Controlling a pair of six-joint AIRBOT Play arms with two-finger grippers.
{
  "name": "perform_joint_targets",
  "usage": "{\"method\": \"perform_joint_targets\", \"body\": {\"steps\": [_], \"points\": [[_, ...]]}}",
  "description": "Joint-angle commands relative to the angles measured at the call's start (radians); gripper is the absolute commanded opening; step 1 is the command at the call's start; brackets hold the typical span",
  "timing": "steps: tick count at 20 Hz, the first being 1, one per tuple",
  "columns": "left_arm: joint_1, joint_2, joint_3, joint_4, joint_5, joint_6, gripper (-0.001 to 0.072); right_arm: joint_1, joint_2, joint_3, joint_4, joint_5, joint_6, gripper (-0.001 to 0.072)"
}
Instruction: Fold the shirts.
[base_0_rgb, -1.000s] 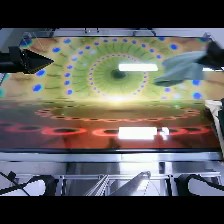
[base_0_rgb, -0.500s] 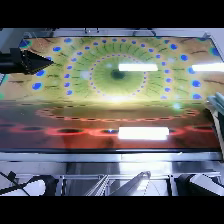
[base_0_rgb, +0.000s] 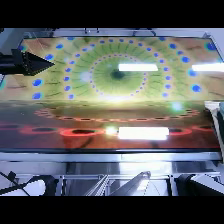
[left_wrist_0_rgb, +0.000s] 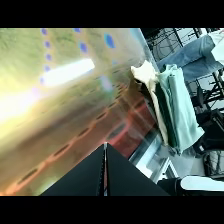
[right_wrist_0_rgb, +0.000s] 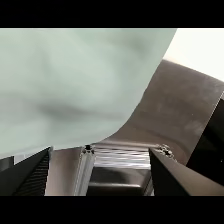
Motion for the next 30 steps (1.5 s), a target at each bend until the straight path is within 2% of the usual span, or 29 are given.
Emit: {"method": "perform_joint_targets", "body": {"steps": [1,4,5,6,7,8,11,13,14,17,19,21,24,27,30], "points": [[0.001,0.000,0.000,-0.009,0.002,0.001,0.0021,-0.003,0.007,-0.010,0.002,0.030,0.003,0.0669],[0.001,0.000,0.021,-0.009,0.013,0.005,0.0020,0.033,0.015,0.030,0.091,0.087,0.039,0.0663],[0.001,0.000,0.046,-0.008,0.013,0.016,0.0019,0.058,0.018,0.053,0.163,0.091,0.042,0.0587],[0.001,0.000,0.077,-0.007,0.012,0.027,0.0020,0.096,0.018,0.088,0.262,0.079,0.042,0.0311],[0.001,-0.001,0.116,-0.004,0.013,0.031,0.0019,0.148,0.018,0.124,0.386,0.042,0.040,0.0072],[0.001,0.000,0.161,0.004,0.012,0.031,0.0020,0.205,0.018,0.157,0.507,0.002,0.027,0.0021],[0.001,0.000,0.266,0.056,0.008,0.005,0.0020,0.439,0.020,0.224,0.768,-0.147,-0.066,0.0021],[-0.005,0.009,0.257,0.063,-0.029,-0.027,0.0019,0.616,0.035,0.224,0.884,-0.205,-0.179,0.0020],[-0.011,0.037,0.203,0.066,-0.049,-0.034,0.0019,0.722,0.052,0.219,0.869,-0.209,-0.215,0.0019],[-0.047,0.196,-0.080,0.111,-0.029,-0.031,0.0019,1.004,0.131,0.150,0.692,-0.212,-0.195,0.0019],[-0.064,0.321,-0.301,0.150,0.019,-0.028,0.0020,1.151,0.214,0.038,0.591,-0.225,-0.163,0.0019],[-0.065,0.433,-0.491,0.214,0.067,-0.024,0.0020,1.268,0.315,-0.124,0.568,-0.308,-0.164,0.0020],[-0.064,0.537,-0.665,0.267,0.110,-0.022,0.0021,1.342,0.386,-0.303,0.603,-0.494,-0.163,0.0020],[-0.064,0.576,-0.718,0.262,0.106,-0.022,0.0022,1.342,0.354,-0.318,0.700,-0.507,-0.219,0.0020],[-0.064,0.599,-0.722,0.262,0.108,-0.022,0.0022,1.342,0.346,-0.318,0.732,-0.509,-0.217,0.0020]]}}
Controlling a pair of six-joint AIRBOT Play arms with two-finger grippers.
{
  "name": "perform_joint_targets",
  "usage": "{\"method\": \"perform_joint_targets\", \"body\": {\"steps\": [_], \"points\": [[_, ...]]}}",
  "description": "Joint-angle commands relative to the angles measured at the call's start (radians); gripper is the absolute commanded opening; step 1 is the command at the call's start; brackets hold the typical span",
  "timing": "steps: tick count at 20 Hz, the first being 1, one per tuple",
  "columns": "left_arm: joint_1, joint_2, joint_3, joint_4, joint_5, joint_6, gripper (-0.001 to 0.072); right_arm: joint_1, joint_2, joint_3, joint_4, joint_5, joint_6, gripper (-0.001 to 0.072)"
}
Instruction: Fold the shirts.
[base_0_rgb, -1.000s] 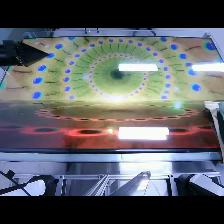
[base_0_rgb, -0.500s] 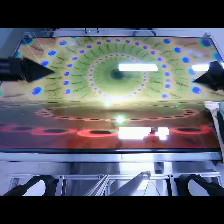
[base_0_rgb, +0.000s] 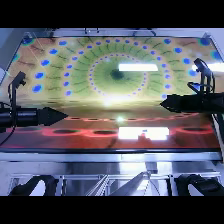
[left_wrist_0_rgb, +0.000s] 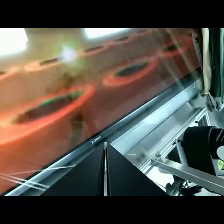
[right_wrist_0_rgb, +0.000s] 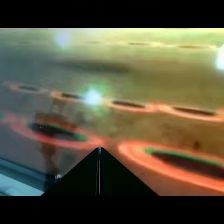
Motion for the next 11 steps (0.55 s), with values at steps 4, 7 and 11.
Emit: {"method": "perform_joint_targets", "body": {"steps": [4,7,11], "points": [[-0.001,0.034,-0.035,0.013,0.006,0.001,0.0020,0.014,0.000,-0.022,0.089,0.004,-0.012,0.0020],[-0.001,0.034,-0.035,0.013,0.011,0.001,0.0020,0.014,-0.001,-0.022,0.089,0.004,-0.012,0.0021],[-0.001,0.034,-0.035,0.013,0.011,0.001,0.0020,0.014,-0.001,-0.022,0.089,0.004,-0.012,0.0020]]}}
